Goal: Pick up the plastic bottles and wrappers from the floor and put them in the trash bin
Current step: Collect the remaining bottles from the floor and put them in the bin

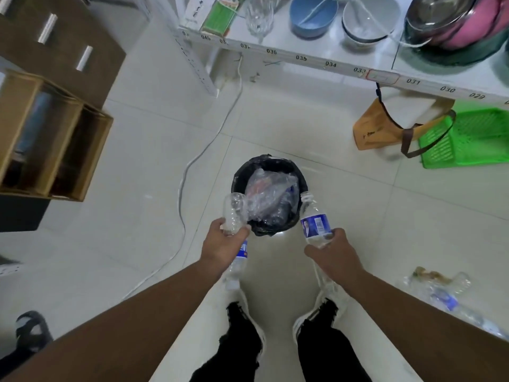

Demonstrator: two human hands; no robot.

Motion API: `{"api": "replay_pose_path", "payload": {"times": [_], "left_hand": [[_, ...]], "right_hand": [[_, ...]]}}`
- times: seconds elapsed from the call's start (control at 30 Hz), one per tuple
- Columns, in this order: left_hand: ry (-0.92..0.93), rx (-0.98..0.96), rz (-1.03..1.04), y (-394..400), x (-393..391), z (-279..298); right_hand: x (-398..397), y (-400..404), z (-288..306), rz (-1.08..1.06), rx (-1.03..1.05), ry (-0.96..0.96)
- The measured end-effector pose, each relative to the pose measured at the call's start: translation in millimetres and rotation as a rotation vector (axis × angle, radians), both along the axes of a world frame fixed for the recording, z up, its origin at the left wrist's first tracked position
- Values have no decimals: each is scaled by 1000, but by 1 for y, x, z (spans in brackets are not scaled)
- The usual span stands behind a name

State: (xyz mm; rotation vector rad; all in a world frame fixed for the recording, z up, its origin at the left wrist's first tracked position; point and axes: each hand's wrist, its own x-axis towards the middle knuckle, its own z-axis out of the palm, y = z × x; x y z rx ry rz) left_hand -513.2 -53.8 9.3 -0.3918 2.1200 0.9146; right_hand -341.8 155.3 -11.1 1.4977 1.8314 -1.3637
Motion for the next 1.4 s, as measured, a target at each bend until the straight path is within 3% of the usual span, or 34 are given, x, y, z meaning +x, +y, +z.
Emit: {"api": "replay_pose_path", "payload": {"times": [0.3, 0.4, 0.47, 0.63, 0.9, 1.17, 1.4], "left_hand": [[-13, -3, -303, 74, -84, -122], [226, -193, -471, 76, -104, -159], [321, -225, -506, 72, -111, -168], [303, -177, -566, 55, -116, -148], [296, -95, -649, 62, -111, -91], [245, 38, -788, 123, -49, -61], [236, 59, -998, 196, 70, -46]], "right_hand": [[-80, -6, -76, -69, 13, 50], [-119, -16, -113, -78, 72, 56], [-134, -22, -126, -102, 174, 15], [-133, -25, -103, -29, 290, -58], [-59, 26, -57, -55, 205, -84], [83, 46, -38, -377, 147, -85], [230, 32, -27, -712, 92, -128]]}}
